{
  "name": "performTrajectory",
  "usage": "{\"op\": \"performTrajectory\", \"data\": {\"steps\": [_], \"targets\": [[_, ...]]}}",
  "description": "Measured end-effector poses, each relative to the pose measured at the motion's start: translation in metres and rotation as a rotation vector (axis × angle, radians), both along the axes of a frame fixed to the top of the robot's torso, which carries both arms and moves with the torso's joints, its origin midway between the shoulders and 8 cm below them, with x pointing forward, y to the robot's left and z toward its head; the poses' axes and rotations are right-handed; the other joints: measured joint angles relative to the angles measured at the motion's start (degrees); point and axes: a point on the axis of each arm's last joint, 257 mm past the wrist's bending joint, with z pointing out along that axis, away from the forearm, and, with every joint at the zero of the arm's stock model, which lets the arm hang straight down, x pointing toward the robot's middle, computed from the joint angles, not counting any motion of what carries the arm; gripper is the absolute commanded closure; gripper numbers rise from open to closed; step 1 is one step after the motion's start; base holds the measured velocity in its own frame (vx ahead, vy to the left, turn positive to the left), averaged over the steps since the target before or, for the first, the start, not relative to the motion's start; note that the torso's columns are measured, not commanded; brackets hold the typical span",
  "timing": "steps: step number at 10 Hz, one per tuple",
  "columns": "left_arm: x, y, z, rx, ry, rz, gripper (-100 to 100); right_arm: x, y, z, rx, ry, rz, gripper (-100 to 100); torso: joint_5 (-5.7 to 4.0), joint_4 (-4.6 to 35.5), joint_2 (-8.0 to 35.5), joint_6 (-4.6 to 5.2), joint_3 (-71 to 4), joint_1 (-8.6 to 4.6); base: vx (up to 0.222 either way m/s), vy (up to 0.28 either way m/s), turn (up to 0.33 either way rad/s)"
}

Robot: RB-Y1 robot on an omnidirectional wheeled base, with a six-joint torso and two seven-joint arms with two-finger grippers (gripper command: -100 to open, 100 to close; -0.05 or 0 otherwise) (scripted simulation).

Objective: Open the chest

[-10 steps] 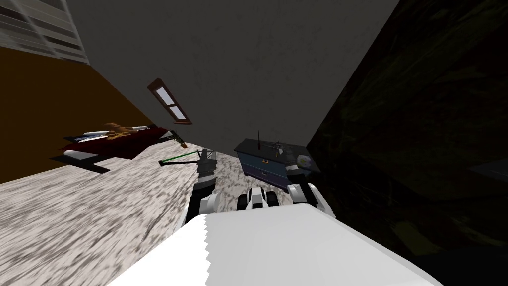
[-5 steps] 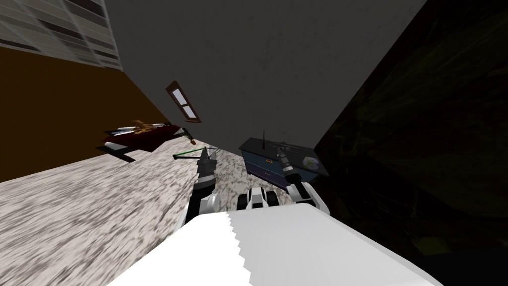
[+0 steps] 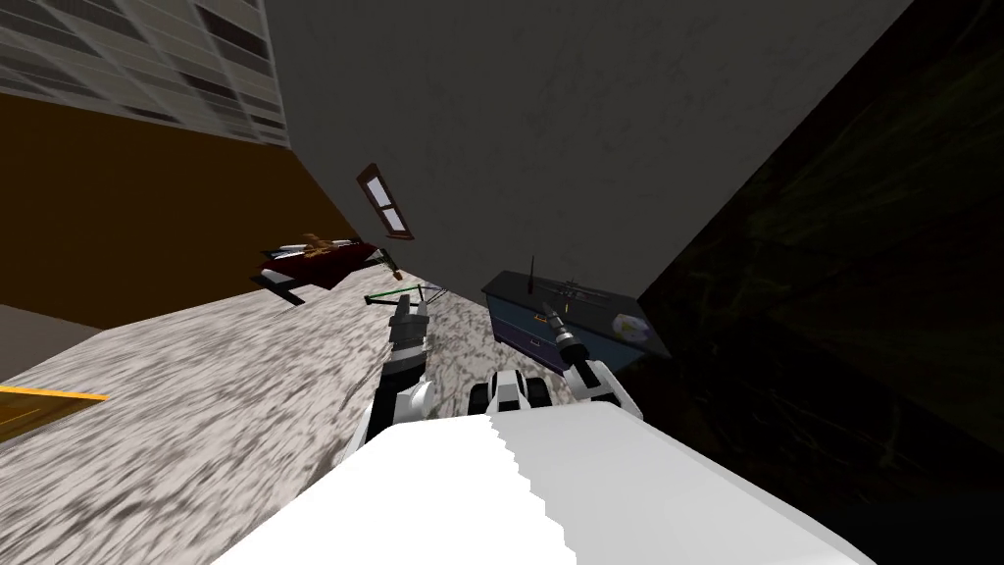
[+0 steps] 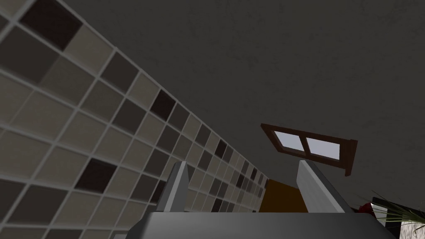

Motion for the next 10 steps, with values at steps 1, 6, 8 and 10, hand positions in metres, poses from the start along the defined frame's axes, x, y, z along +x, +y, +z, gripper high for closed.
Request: {"op": "performTrajectory", "data": {"steps": [1, 6, 8, 10], "targets": [[0.000, 0.000, 0.000, 0.000, 0.000, 0.000, 0, 0.001, -0.006, -0.019, -0.043, 0.045, -0.007, -100, 0.00, 0.0, 0.0, -0.04, 0.0, 0.01, -0.016, 0.026, 0.116], [0.000, 0.000, 0.000, 0.000, 0.000, 0.000, 0, -0.002, -0.024, -0.081, -0.198, 0.217, -0.056, -100, -0.01, 0.0, 0.0, -0.07, 0.0, 0.00, -0.014, 0.022, 0.134], [0.000, 0.000, 0.000, 0.000, 0.000, 0.000, 0, -0.014, -0.035, -0.112, -0.270, 0.299, -0.080, -100, 0.01, 0.0, 0.0, -0.05, 0.0, 0.07, -0.009, 0.032, 0.176], [0.000, 0.000, 0.000, 0.000, 0.000, 0.000, 0, -0.017, -0.043, -0.129, -0.318, 0.348, -0.100, -100, -0.01, 0.0, 0.0, -0.01, 0.0, -0.05, -0.005, 0.021, 0.076]]}}
